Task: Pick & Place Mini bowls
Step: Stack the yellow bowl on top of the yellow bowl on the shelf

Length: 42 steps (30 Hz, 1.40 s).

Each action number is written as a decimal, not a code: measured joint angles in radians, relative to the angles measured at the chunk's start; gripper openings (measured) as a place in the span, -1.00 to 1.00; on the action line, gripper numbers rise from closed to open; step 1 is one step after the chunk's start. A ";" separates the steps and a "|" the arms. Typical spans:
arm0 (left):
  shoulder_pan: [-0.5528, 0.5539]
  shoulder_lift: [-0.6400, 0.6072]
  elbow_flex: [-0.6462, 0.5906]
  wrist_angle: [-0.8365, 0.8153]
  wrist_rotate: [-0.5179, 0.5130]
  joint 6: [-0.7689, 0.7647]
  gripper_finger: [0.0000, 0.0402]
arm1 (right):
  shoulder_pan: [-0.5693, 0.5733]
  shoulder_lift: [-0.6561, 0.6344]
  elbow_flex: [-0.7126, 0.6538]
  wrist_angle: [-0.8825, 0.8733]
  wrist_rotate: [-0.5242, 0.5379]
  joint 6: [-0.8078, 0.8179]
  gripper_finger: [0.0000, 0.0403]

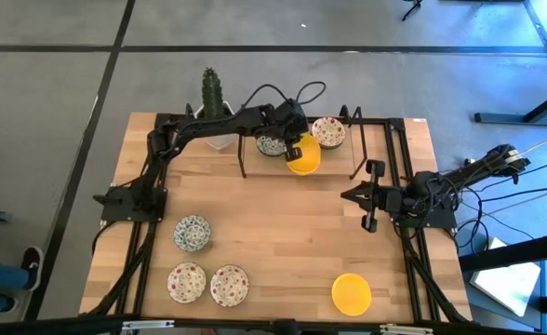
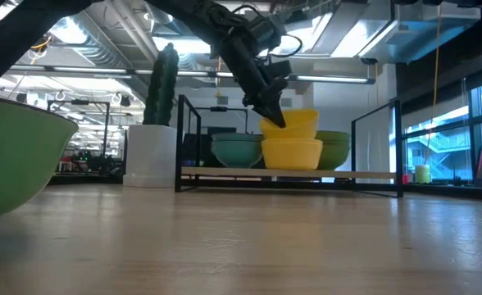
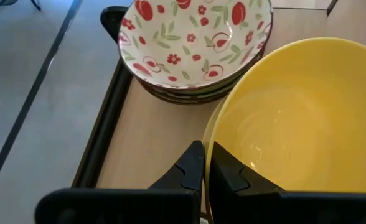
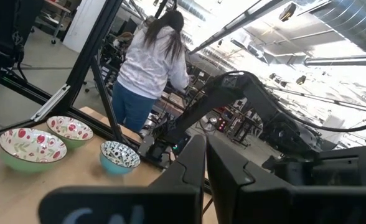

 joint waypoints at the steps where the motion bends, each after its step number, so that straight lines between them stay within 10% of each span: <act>1: 0.000 0.000 0.000 0.000 0.000 -0.001 -0.98 | 0.000 0.000 0.000 0.000 0.000 0.000 -0.91; 42: -0.013 0.000 0.000 -0.025 0.010 0.026 -0.98 | 0.000 0.000 0.000 -0.006 0.000 -0.008 -0.91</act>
